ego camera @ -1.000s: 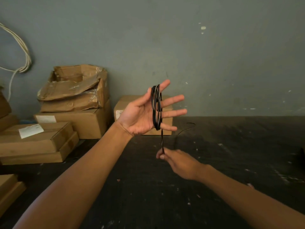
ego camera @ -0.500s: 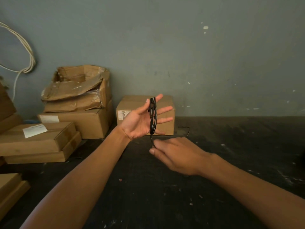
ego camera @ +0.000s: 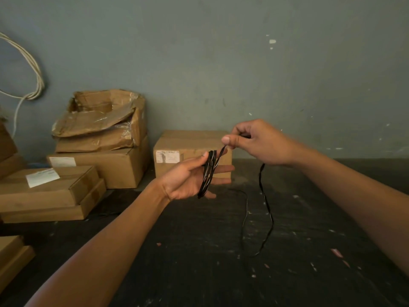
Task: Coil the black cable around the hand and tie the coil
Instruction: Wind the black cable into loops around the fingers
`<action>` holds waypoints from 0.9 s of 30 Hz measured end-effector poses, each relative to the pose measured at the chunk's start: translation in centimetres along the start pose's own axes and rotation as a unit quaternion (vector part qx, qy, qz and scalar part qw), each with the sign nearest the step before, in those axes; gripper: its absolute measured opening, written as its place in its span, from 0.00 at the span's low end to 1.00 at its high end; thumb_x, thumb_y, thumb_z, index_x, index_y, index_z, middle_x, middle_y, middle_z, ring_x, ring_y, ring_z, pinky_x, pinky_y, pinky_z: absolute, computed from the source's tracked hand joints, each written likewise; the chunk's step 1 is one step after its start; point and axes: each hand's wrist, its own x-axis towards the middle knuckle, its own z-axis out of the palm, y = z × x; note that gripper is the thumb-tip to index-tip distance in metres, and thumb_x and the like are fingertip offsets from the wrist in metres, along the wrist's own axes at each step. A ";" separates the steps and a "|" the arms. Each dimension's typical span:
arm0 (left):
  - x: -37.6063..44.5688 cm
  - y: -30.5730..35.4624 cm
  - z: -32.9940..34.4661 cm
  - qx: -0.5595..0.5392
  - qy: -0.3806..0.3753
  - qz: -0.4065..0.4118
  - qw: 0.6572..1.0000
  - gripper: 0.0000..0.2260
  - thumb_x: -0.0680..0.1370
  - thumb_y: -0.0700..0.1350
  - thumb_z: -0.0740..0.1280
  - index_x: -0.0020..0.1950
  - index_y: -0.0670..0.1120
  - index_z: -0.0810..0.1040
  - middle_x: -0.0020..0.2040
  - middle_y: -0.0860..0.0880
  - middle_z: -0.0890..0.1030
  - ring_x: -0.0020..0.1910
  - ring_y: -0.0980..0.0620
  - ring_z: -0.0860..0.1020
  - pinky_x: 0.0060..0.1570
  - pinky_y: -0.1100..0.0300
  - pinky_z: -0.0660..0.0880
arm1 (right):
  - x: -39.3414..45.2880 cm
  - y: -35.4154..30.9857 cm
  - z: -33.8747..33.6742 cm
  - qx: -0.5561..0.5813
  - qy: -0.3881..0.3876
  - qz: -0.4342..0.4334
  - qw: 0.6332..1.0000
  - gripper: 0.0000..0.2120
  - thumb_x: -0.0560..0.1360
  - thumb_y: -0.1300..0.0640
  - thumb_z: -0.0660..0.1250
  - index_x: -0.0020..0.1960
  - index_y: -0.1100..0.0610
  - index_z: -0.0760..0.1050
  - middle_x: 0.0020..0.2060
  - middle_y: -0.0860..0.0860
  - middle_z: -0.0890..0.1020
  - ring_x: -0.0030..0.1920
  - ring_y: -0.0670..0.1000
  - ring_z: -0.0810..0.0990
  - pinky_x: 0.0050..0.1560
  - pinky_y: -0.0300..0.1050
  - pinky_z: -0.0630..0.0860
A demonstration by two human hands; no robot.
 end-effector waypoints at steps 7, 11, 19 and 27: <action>-0.6 -0.4 0.9 -0.009 -0.066 -0.031 0.997 0.22 0.79 0.56 0.60 0.73 0.58 0.69 0.73 0.42 0.71 0.71 0.37 0.69 0.68 0.26 0.53 | 1.4 1.1 -0.8 -0.062 0.024 -0.015 0.998 0.10 0.76 0.47 0.68 0.37 0.46 0.76 0.33 0.43 0.80 0.32 0.38 0.75 0.36 0.41 0.69; -0.8 -0.1 1.5 -0.025 -0.107 -0.032 0.993 0.23 0.79 0.56 0.62 0.74 0.57 0.67 0.74 0.40 0.69 0.73 0.36 0.67 0.67 0.29 0.59 | 1.5 2.6 -0.7 -0.020 0.034 -0.004 0.999 0.07 0.74 0.48 0.70 0.39 0.48 0.78 0.36 0.43 0.81 0.38 0.39 0.79 0.41 0.39 0.74; -0.9 -0.1 2.8 -0.077 -0.230 -0.002 0.970 0.22 0.81 0.55 0.58 0.76 0.57 0.62 0.75 0.41 0.67 0.74 0.34 0.63 0.65 0.29 0.56 | 0.1 4.9 2.1 0.186 -0.011 0.027 0.982 0.14 0.72 0.44 0.65 0.39 0.54 0.75 0.27 0.49 0.71 0.26 0.44 0.66 0.28 0.39 0.64; -0.9 -0.2 3.1 -0.141 -0.234 0.056 0.960 0.21 0.82 0.55 0.56 0.76 0.56 0.64 0.74 0.40 0.68 0.72 0.32 0.64 0.63 0.26 0.55 | -3.3 7.5 9.5 0.247 0.007 0.056 0.967 0.10 0.83 0.58 0.57 0.56 0.62 0.75 0.45 0.61 0.80 0.36 0.61 0.78 0.33 0.54 0.76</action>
